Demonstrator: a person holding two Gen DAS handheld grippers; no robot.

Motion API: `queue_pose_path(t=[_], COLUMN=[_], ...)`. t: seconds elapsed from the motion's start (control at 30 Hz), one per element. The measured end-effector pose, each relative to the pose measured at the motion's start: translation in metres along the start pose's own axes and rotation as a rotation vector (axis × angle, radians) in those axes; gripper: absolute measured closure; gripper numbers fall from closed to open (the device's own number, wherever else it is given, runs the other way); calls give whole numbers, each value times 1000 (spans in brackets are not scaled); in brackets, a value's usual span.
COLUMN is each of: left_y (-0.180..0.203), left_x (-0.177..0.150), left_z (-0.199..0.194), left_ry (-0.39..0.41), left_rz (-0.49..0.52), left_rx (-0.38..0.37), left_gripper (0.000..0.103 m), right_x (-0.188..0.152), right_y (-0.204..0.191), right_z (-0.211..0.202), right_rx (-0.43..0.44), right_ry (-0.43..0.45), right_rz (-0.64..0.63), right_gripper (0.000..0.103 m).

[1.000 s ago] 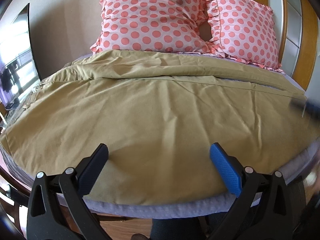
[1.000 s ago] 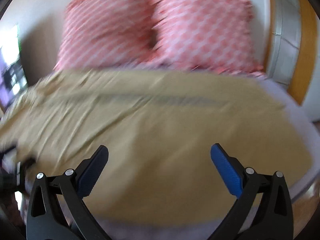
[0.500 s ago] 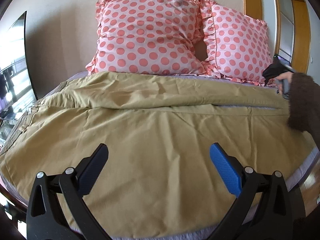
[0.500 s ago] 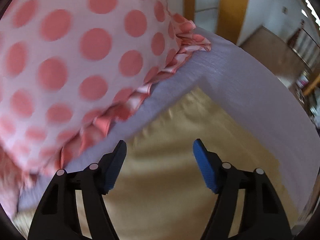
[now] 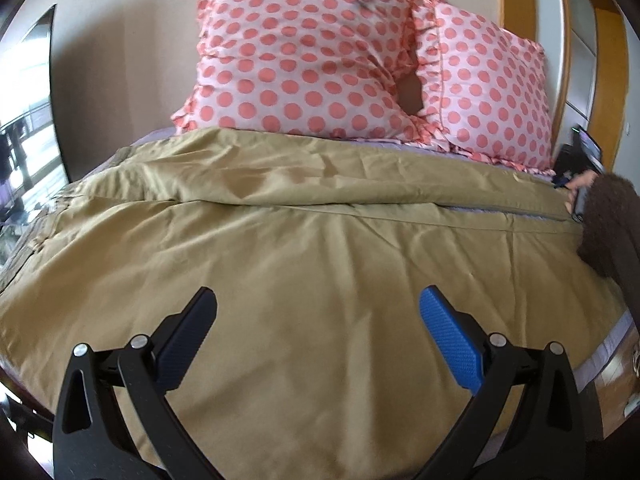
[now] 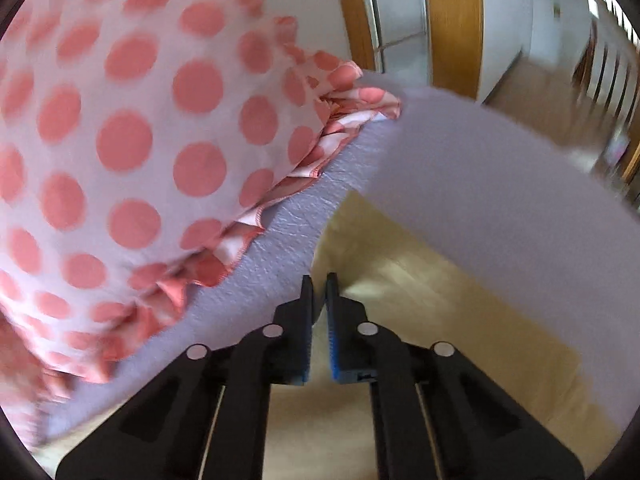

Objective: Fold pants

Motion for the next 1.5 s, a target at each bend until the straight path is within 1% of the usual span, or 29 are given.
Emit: queue_pose_path(t=[0.07,0.13,0.2,0.23,0.3,0.33,0.37,0.43,0.5,0.57,0.6,0.63,0.67,0.73,0.77,0.8,0.83,0.87,0.9,0.97,1.0,1.07,1.23,1.3,1.33,1.4,1.43,1.47,1.5], left_y=[-6,-13,-21,-24,-31,-34,-37,-42,-46,-53,-56,-60,-66,-79,-85,-93,-101,-106,-116,-128,-134,-139,-139,-143,-146,-154,-159,-162,-165], left_x=[0,-1,-1,0,3,6,11,20,30,40,44,48,53,60,64,70,77,83,92,104,112,125,151,156,156,154,150,146,140], left_z=[-8,-16,-19,-20,-22,-23,-24,-26,-28,-31,-31,-33,-34,-32,-29,-23,-14,-6,7,26,40,63,134,163,174,195,202,202,194], left_ry=[17,38,44,44,49,56,62,75,89,100,102,106,116,123,118,102,72,51,18,-24,-45,-76,-200,-255,-275,-323,-346,-354,-335], left_rz=[-14,-31,-45,-54,-70,-78,-87,-98,-106,-120,-129,-143,-166,-220,-246,-284,-326,-359,-422,-489,-515,-509,-450,-439,-444,-465,-480,-501,-524], left_rx=[8,7,6,7,10,10,6,-18,-42,-58,-66,-76,-90,-103,-105,-110,-109,-113,-132,-151,-151,-112,6,74,93,97,79,64,53], left_gripper=[2,2,2,2,2,2,2,2,2,2,2,2,2,2,2,2,2,2,2,2,3,3,7,14,23,57,92,96,96], right_x=[0,-5,-26,-41,-70,-95,-110,-138,-153,-154,-152,-152,-156,-161,-161,-159,-157,-154,-150,-141,-139,-132,-127,-126,-126,-125,-124,-123,-122], right_y=[17,32,63,80,100,119,128,143,150,151,150,149,153,153,153,151,149,148,152,165,169,175,180,180,180,180,179,179,178], right_z=[-22,-58,-108,-128,-164,-176,-185,-186,-192,-188,-187,-187,-191,-194,-195,-192,-186,-178,-170,-172,-174,-178,-175,-175,-175,-174,-174,-173,-174], right_rx=[141,276,412,453,472,465,460,455,473,475,480,486,488,476,471,481,490,508,534,584,591,594,597,594,595,598,600,602,604], right_ry=[41,86,126,135,133,117,97,22,-40,-74,-84,-89,-87,-88,-70,-65,-70,-77,-67,-15,5,46,45,51,52,55,56,58,59], right_rz=[68,102,149,162,165,174,186,228,257,283,295,305,310,303,295,294,294,298,320,376,385,386,386,376,371,361,358,358,360], right_gripper=[98,98,99,99,99,99,99,98,97,79,53,37,37,39,44,68,98,98,99,100,100,100,100,100,100,100,100,100,100])
Point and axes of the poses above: each gripper's, at about its wrist camera, not at the fingertips, and z roughly the way its jaws point, y to its right, x to its top, the point moved 2 cm from there along z, roughly the way its jaws point, and after that the axes turned 4 degrees about y, right-handed, at the moved point
